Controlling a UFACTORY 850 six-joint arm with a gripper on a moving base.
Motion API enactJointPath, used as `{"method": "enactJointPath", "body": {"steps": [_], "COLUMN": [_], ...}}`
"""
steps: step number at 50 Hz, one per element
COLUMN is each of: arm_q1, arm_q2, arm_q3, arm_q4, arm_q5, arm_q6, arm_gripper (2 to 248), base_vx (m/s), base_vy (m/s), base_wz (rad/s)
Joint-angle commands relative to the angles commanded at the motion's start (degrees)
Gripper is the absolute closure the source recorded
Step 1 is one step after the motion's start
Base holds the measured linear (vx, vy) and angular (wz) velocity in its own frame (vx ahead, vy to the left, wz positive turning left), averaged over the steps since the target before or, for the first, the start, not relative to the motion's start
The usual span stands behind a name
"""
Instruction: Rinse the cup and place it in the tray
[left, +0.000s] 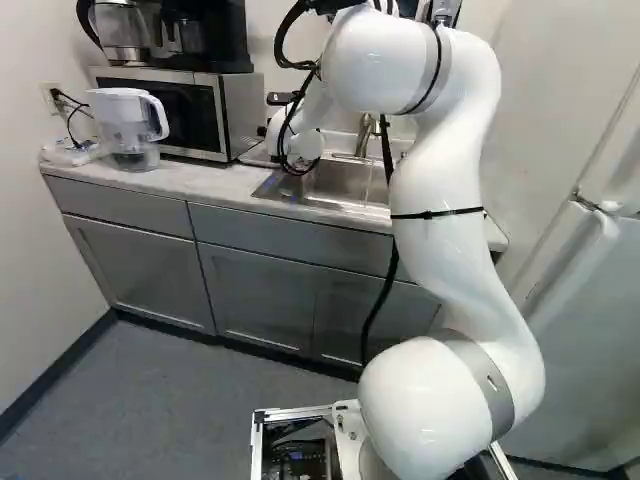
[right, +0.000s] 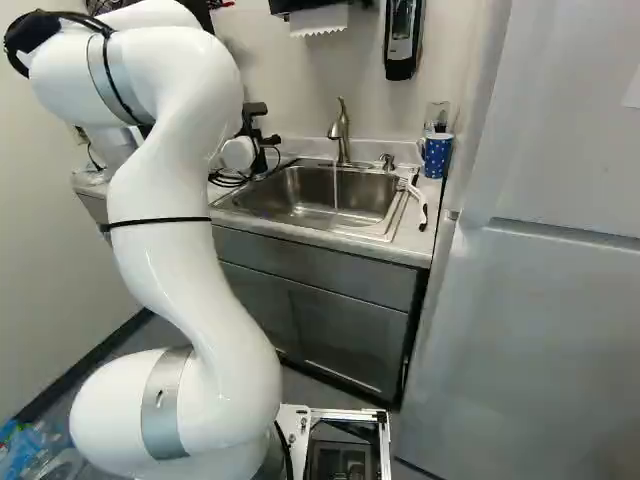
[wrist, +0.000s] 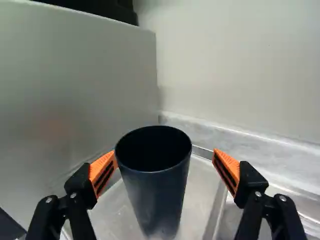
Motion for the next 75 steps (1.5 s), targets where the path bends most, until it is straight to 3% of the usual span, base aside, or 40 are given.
{"method": "enactJointPath", "body": {"steps": [49,75], "arm_q1": [0.00,-0.41], "arm_q2": [2.87,4.88], "arm_q3": [-2.37,-3.01], "arm_q4": [0.00,0.00], "arm_q5": [-0.14,-4.32], "arm_q6": [0.00,0.00], "arm_gripper": [3,3], "base_vx": [0.000,0.000], "base_vy": [0.000,0.000], "base_wz": [0.000,0.000]}}
